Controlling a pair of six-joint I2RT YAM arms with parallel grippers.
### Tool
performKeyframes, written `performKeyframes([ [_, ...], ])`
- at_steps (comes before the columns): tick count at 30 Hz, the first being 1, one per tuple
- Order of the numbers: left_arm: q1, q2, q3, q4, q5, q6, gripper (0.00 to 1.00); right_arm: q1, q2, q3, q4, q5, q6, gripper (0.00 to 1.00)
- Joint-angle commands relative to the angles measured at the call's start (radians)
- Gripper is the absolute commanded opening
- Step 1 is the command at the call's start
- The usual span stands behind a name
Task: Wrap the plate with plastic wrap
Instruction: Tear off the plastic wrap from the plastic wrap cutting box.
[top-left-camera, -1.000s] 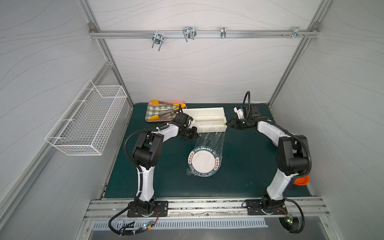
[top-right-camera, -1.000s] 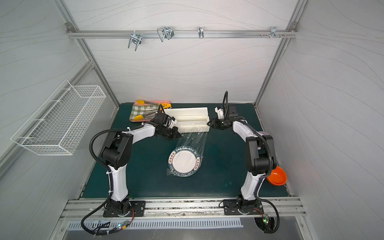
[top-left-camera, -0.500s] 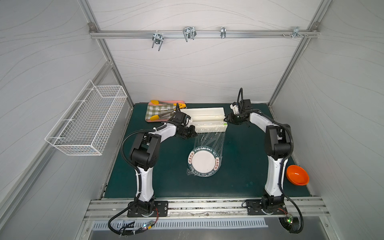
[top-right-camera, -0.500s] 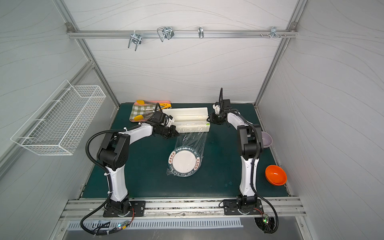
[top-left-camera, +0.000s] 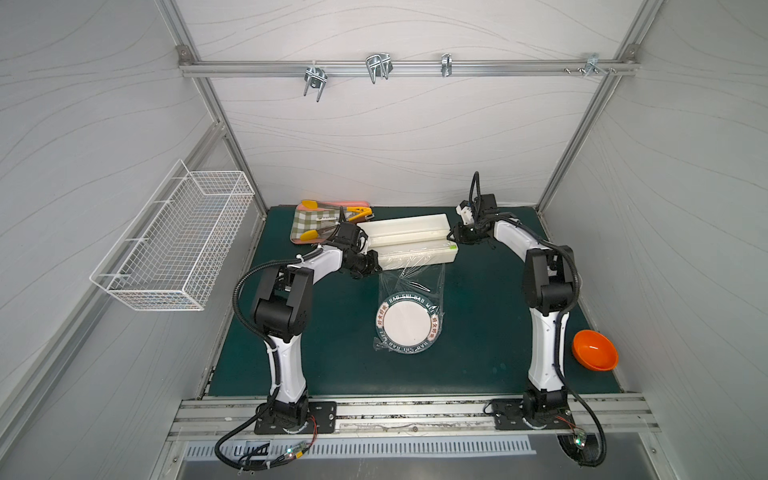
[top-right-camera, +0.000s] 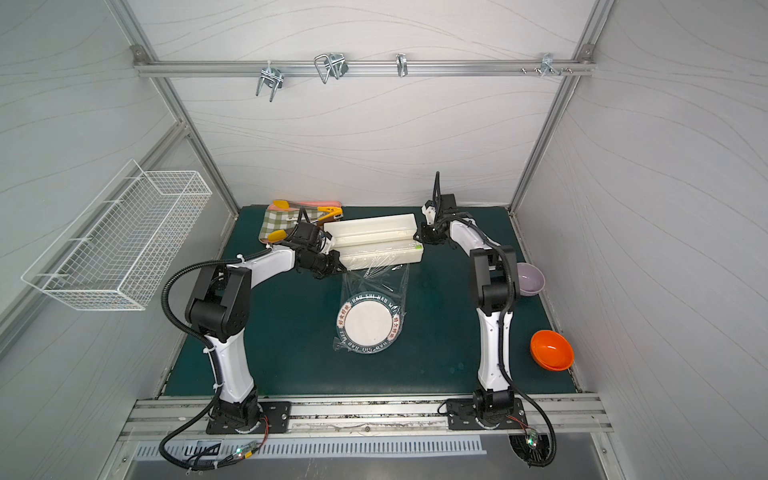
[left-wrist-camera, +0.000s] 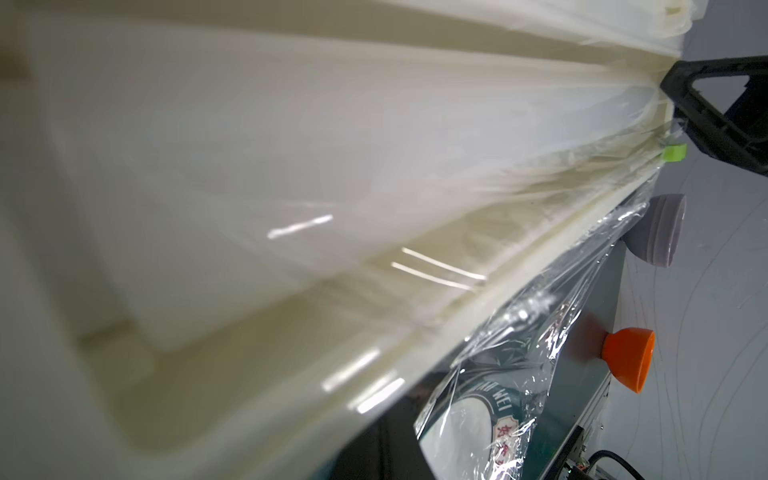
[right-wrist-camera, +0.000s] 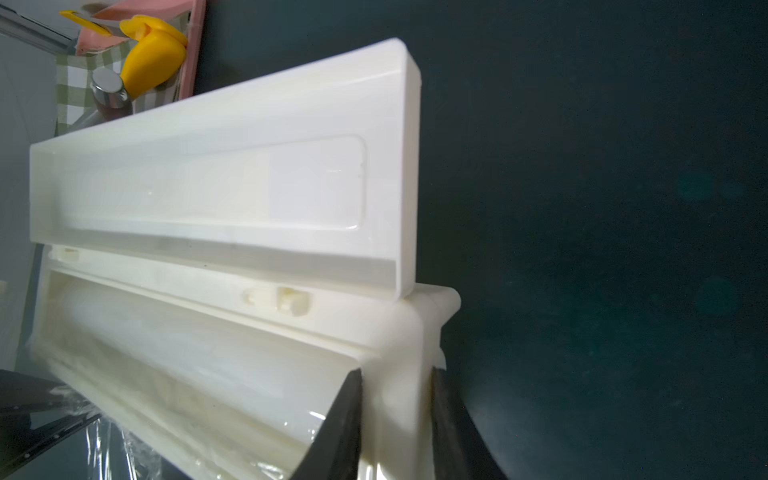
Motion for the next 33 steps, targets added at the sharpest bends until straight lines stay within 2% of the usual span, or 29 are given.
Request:
performKeyframes([
  [1, 0.023, -0.038, -0.013, -0.005, -0.023, 0.014, 0.0, -0.011, 0.041, 0.014, -0.043, 0.062, -0.043, 0.25],
  [6, 0.025, -0.015, -0.003, -0.025, -0.004, 0.015, 0.0, -0.015, 0.052, 0.038, -0.05, 0.022, -0.042, 0.28],
  [9, 0.025, 0.002, -0.001, -0.022, 0.0, 0.013, 0.0, -0.012, 0.018, 0.022, -0.015, -0.014, -0.039, 0.37],
  [16, 0.025, 0.034, 0.014, -0.022, -0.021, 0.03, 0.0, -0.013, -0.156, -0.008, -0.031, 0.006, -0.077, 0.49],
  [19, 0.024, 0.045, 0.022, -0.016, -0.022, 0.033, 0.0, -0.016, -0.268, -0.116, -0.029, -0.023, -0.019, 0.51],
  [23, 0.024, 0.065, 0.034, -0.013, -0.023, 0.031, 0.0, -0.014, -0.384, -0.383, 0.072, -0.227, 0.148, 0.5],
  [26, 0.022, 0.075, 0.039, -0.015, -0.02, 0.03, 0.0, 0.009, -0.415, -0.521, 0.092, -0.328, 0.187, 0.47],
  [29, 0.018, 0.076, 0.035, -0.026, -0.03, 0.043, 0.0, 0.047, -0.422, -0.609, 0.079, -0.351, 0.186, 0.46],
  [33, 0.019, 0.075, 0.032, -0.029, -0.035, 0.051, 0.0, 0.098, -0.424, -0.72, 0.184, -0.363, 0.251, 0.46],
])
